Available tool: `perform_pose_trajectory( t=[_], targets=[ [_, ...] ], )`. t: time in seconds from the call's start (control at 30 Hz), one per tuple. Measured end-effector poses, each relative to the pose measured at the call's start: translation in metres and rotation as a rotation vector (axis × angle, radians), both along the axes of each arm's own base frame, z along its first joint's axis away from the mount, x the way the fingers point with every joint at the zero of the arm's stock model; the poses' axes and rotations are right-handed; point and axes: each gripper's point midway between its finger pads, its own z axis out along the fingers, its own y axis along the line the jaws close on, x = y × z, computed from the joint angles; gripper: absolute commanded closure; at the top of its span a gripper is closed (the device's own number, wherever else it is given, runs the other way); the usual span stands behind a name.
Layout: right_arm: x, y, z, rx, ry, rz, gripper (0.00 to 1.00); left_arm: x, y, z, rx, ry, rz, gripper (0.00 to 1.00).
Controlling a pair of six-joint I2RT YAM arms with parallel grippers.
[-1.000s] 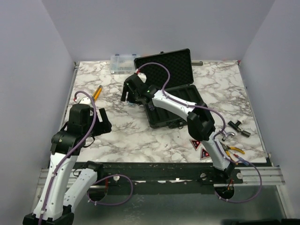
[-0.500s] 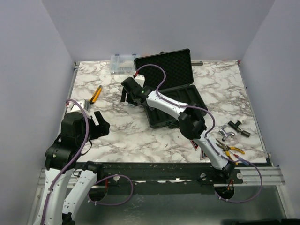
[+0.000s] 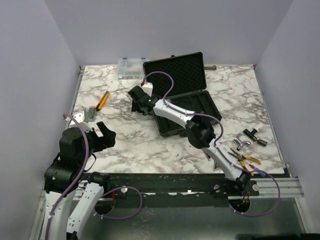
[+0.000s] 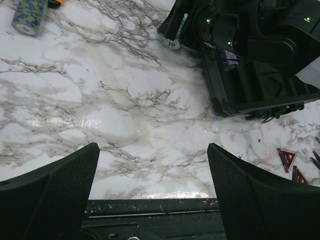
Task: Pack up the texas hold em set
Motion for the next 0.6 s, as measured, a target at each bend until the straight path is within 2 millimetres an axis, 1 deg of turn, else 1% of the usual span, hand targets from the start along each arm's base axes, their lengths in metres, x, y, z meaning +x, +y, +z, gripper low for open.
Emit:
perform_pose_trajectory(
  t=[0.13, 0.23, 0.3, 0.33, 0.47, 0.53, 0.6],
  targets=[
    [0.000, -0.001, -0.002, -0.013, -0.002, 0.010, 0.51, 0.000, 0.000, 0.000, 0.000, -0.001, 0.000, 0.11],
    [0.000, -0.002, -0.004, -0.022, -0.001, 0.017, 0.66, 0.000, 0.000, 0.000, 0.000, -0.001, 0.000, 0.10],
    [0.000, -0.001, -0.004, -0.026, -0.004, 0.027, 0.73, 0.000, 0.000, 0.000, 0.000, 0.000, 0.000, 0.10],
    [0.000, 0.000, -0.003, -0.029, -0.009, 0.038, 0.76, 0.000, 0.000, 0.000, -0.001, -0.001, 0.000, 0.08],
    [-0.004, 0.004, -0.002, -0.023, -0.018, 0.097, 0.87, 0.002, 0.000, 0.001, -0.003, -0.011, 0.001, 0.06],
    [-0.009, 0.006, 0.001, -0.022, -0.020, 0.140, 0.90, 0.002, 0.000, 0.001, -0.006, -0.022, 0.002, 0.06],
    [-0.014, 0.011, 0.010, -0.009, -0.031, 0.189, 0.92, 0.003, 0.000, 0.001, -0.010, -0.035, 0.006, 0.06]
  ],
)
